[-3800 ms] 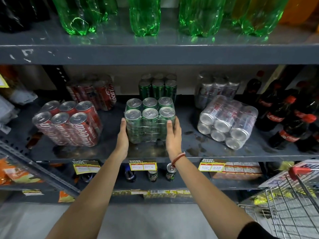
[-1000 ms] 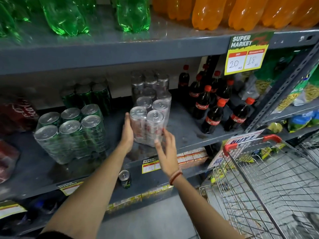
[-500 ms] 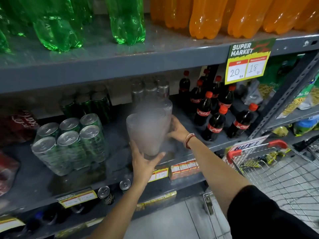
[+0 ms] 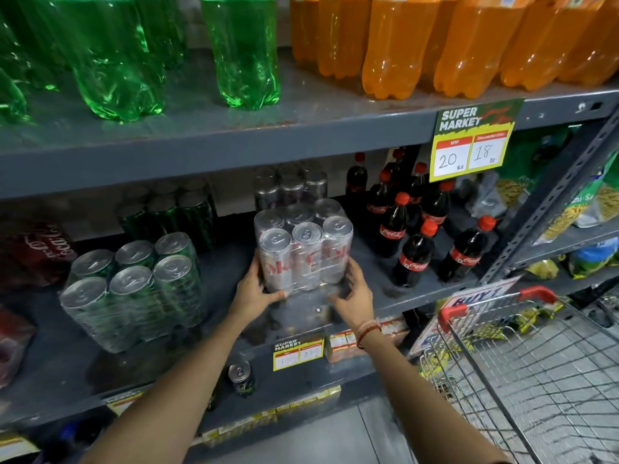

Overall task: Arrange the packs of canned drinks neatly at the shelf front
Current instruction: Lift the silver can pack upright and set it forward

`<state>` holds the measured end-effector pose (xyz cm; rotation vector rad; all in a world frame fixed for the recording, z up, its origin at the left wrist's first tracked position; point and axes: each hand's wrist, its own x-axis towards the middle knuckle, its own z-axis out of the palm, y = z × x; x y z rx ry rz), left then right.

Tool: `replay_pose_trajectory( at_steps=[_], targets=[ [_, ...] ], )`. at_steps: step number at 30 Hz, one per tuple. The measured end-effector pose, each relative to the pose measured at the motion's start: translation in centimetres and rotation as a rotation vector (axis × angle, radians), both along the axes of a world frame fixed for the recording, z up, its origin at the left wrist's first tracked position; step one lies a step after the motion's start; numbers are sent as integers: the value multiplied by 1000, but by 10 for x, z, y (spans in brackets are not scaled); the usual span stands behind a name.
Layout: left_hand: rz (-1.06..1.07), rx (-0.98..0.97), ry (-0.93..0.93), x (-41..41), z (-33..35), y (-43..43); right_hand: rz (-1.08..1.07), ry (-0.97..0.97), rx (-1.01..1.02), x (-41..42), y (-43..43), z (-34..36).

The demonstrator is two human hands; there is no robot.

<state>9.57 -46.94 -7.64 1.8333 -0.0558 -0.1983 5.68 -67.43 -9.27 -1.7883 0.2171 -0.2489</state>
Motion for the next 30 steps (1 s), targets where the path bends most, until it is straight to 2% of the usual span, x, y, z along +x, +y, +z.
replay_pose_trajectory(
  at_steps=[4,7,10,14,21,30],
  targets=[
    [31,199,-43,-8,-4,0,-49,16,8,3,0,1],
    [122,323,-89,-21,-6,-9,-37,99,-102,20,-6,0],
    [141,344,-94,-20,-6,-16,124,167,-162,30,-16,4],
    [144,380,-90,-19,-11,-16,193,192,-174,32,-29,10],
    [76,412,-129,-36,-18,-22,117,133,-237,12,-39,1],
    [90,398,-128,-64,-25,-25,97,47,-114,-25,-46,-6]
  ],
)
